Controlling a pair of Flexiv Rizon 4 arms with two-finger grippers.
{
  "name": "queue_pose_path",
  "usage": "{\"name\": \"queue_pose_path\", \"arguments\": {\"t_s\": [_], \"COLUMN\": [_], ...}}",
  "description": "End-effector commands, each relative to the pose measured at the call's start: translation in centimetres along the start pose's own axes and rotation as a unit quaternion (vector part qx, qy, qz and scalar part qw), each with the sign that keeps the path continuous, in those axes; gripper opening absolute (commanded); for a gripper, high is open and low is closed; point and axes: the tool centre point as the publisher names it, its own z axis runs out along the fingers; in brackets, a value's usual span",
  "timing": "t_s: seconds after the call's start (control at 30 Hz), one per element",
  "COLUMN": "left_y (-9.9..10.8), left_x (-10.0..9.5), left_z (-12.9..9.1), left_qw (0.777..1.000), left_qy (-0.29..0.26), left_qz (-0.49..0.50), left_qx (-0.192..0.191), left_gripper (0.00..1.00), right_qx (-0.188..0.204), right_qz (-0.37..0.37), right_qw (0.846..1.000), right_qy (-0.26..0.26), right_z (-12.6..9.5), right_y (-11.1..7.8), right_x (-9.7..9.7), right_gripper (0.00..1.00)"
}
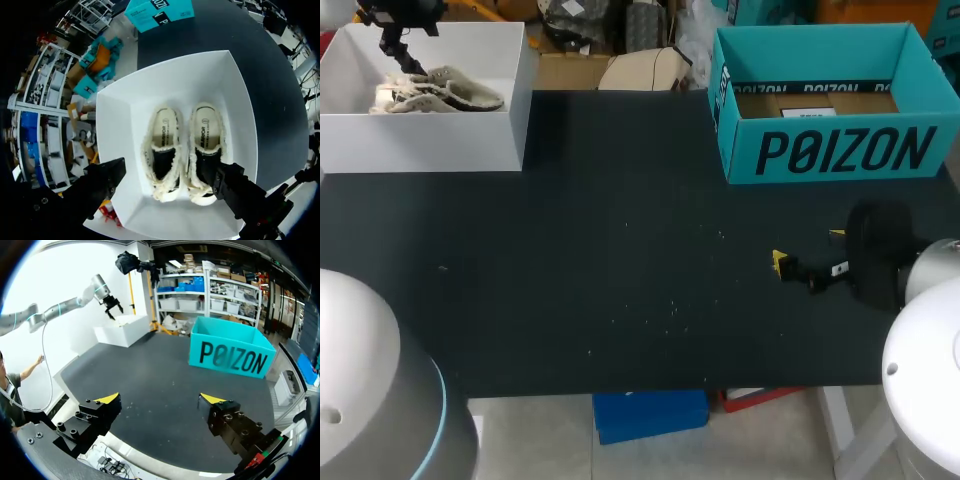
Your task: Take the shoe out of the shoebox, open the shoe tongue, remove and reinsert the insole, then place the shoe into the shoebox
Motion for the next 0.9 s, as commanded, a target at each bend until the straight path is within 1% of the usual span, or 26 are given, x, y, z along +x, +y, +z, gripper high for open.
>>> {"name": "queue_pose_path", "arguments": {"t_s": [0.03, 0.07, 0.2, 0.23, 0.27, 0.3, 0.4, 0.43, 0.57, 0.63, 0.9], "left_y": [0.7, 0.9, 0.4, 0.6, 0.6, 0.4, 0.0, 0.1, -0.2, -0.9, -0.9], "left_x": [0.8, 0.5, -0.3, -0.8, -0.9, -0.6, 0.4, 1.1, 2.3, 3.3, 3.3], "left_z": [-5.4, -6.4, -10.0, -11.7, -12.4, -13.6, -15.4, -16.2, -17.9, -18.6, -18.6], "left_qw": [1.000, 1.000, 1.000, 1.000, 1.000, 1.000, 0.999, 0.998, 0.997, 0.996, 0.996], "left_qy": [-0.014, -0.024, -0.026, -0.025, -0.021, -0.010, -0.003, -0.004, 0.010, 0.015, 0.015], "left_qz": [0.002, 0.000, 0.006, -0.010, -0.015, -0.014, -0.039, -0.056, -0.072, -0.084, -0.084], "left_qx": [0.003, 0.000, -0.004, 0.008, 0.008, 0.010, 0.021, 0.023, 0.021, 0.025, 0.025], "left_gripper": [1.00, 1.00, 1.00, 1.00, 1.00, 1.00, 1.00, 1.00, 1.00, 1.00, 1.00], "right_qx": [0.000, 0.000, 0.000, 0.000, 0.000, 0.000, 0.000, 0.000, 0.000, 0.000, 0.000], "right_qz": [0.000, 0.000, 0.000, 0.000, 0.000, 0.000, 0.000, 0.000, 0.000, 0.000, 0.000], "right_qw": [1.000, 1.000, 1.000, 1.000, 1.000, 1.000, 1.000, 1.000, 1.000, 1.000, 1.000], "right_qy": [-0.001, -0.001, -0.001, -0.001, -0.001, -0.001, -0.001, -0.001, -0.001, -0.001, -0.001], "right_z": [0.1, 0.1, 0.1, 0.1, 0.1, 0.1, 0.1, 0.1, 0.1, 0.1, 0.1], "right_y": [-0.1, -0.1, -0.1, -0.1, -0.1, -0.1, -0.1, -0.1, -0.1, -0.1, -0.1], "right_x": [0.1, 0.1, 0.1, 0.1, 0.1, 0.1, 0.1, 0.1, 0.1, 0.1, 0.1], "right_gripper": [1.00, 1.00, 1.00, 1.00, 1.00, 1.00, 1.00, 1.00, 1.00, 1.00, 1.00]}}
